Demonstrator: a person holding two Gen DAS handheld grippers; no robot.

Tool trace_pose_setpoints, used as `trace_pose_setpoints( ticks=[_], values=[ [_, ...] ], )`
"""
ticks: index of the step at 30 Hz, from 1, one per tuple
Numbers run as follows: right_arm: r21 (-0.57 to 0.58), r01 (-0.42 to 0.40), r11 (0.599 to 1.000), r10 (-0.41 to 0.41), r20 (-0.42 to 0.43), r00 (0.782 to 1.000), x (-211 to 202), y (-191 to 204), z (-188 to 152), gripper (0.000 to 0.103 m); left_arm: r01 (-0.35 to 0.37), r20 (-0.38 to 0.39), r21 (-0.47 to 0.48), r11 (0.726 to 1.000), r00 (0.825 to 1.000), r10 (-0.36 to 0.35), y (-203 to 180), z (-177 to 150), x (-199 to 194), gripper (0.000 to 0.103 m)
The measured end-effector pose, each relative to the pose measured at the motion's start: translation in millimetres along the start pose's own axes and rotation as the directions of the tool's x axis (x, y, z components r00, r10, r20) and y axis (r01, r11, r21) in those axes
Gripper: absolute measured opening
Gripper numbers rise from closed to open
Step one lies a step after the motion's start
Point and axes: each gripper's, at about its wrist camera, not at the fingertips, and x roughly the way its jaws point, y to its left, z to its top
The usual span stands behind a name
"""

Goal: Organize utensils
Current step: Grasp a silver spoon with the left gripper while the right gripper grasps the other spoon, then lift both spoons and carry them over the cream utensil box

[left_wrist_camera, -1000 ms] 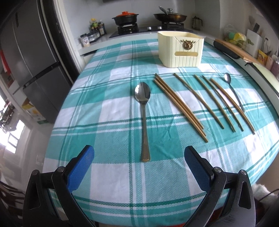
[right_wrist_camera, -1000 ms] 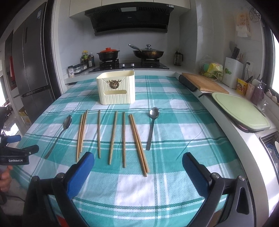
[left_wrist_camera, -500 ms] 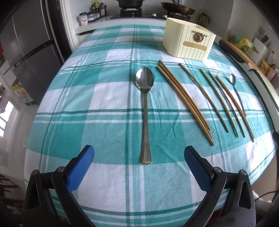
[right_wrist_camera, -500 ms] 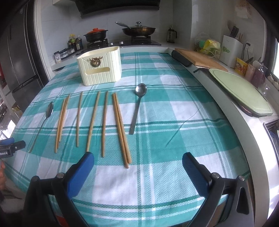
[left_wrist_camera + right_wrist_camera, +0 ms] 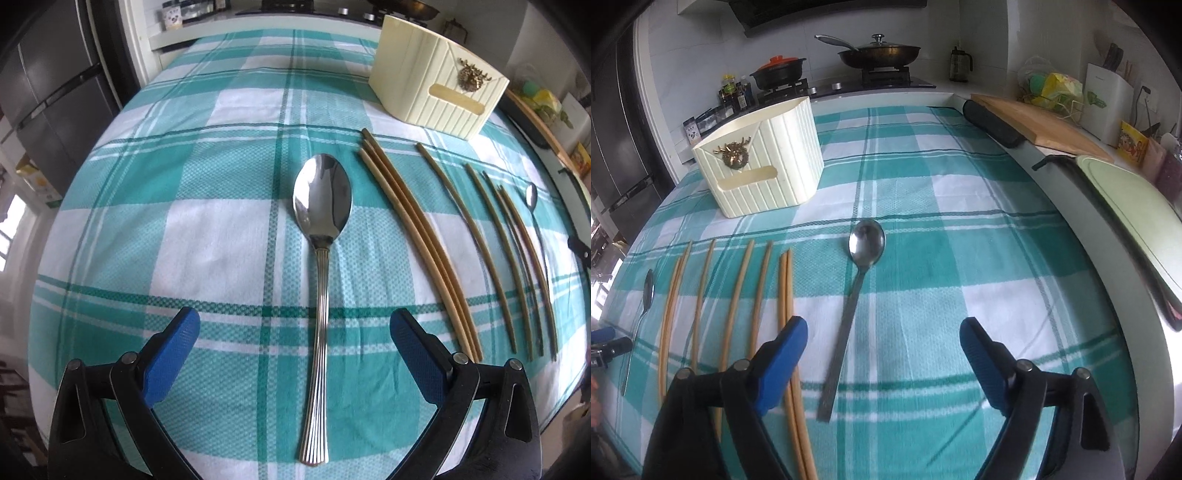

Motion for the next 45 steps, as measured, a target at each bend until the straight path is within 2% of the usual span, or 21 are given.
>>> trace_pose_setpoints(
  ticks=[7, 13, 22, 25, 26, 27, 28, 29, 30, 32, 35, 38, 45],
  values=[
    [-0.064, 0.013, 0.998, -0.02, -0.11, 0.994, 58.0, 15.6, 10.5, 0.083, -0.043, 0.002, 0.02, 0.999, 0.999, 0.043, -5.3, 10.8, 22.4, 0.103],
    [-0.104, 0.027, 0.994, -0.035, -0.074, 0.997, 61.9, 18.5, 11.5, 0.084, -0.043, 0.016, 0.028, 0.999, 0.999, 0.043, -13.3, 22.9, 28.1, 0.103],
    [-0.098, 0.035, 0.995, -0.041, -0.06, 0.997, 84.8, 12.3, 39.5, 0.083, -0.027, 0.02, 0.037, 0.999, 0.999, 0.026, -20.8, 47.7, 41.7, 0.103],
    [-0.091, 0.045, 0.995, -0.049, -0.042, 0.998, 86.9, 15.3, 42.9, 0.075, -0.026, 0.013, 0.041, 0.999, 1.0, 0.025, -22.7, 50.7, 42.5, 0.101],
    [-0.092, 0.045, 0.995, -0.049, -0.035, 0.998, 86.9, 17.1, 43.7, 0.067, -0.025, 0.02, 0.045, 0.999, 1.0, 0.025, -24.2, 50.6, 41.4, 0.097],
    [-0.093, 0.049, 0.994, -0.052, -0.028, 0.998, 87.1, 19.1, 44.7, 0.054, -0.021, 0.029, 0.054, 0.998, 0.999, 0.02, -26.4, 50.7, 39.9, 0.09],
    [-0.095, 0.051, 0.994, -0.053, -0.023, 0.998, 87.5, 21.1, 46.1, 0.049, -0.017, 0.04, 0.064, 0.998, 0.999, 0.014, -29.2, 51.4, 38.1, 0.085],
    [-0.096, 0.053, 0.994, -0.056, -0.02, 0.998, 87.7, 22.5, 47.2, 0.035, -0.008, 0.05, 0.076, 0.997, 0.999, 0.004, -32.0, 51.6, 36.1, 0.074],
    [-0.095, 0.055, 0.994, -0.057, -0.019, 0.998, 88.6, 23.3, 48.4, 0.035, -0.006, 0.064, 0.088, 0.996, 0.998, 0.0, -34.7, 52.5, 34.6, 0.059],
    [-0.088, 0.05, 0.995, -0.052, -0.014, 0.999, 88.5, 23.1, 49.0, 0.035, -0.018, 0.086, 0.096, 0.995, 0.996, 0.01, -36.7, 53.6, 32.0, 0.042],
    [-0.083, 0.019, 0.996, -0.018, 0.011, 1.0, 79.4, 22.2, 47.4, 0.035, 0.013, 0.09, 0.082, 0.997, 0.996, -0.02, -31.1, 54.8, 29.9, 0.041],
    [-0.085, -0.009, 0.996, 0.014, 0.062, 0.998, 57.4, 23.1, 46.4, 0.035, 0.044, 0.126, 0.069, 0.997, 0.991, -0.053, -24.8, 50.3, 15.6, 0.041],
    [-0.12, -0.042, 0.992, 0.063, 0.181, 0.981, -6.0, 29.3, 47.6, 0.035, 0.069, 0.279, 0.094, 0.993, 0.956, -0.093, -21.0, 35.7, -50.7, 0.041]
  ],
)
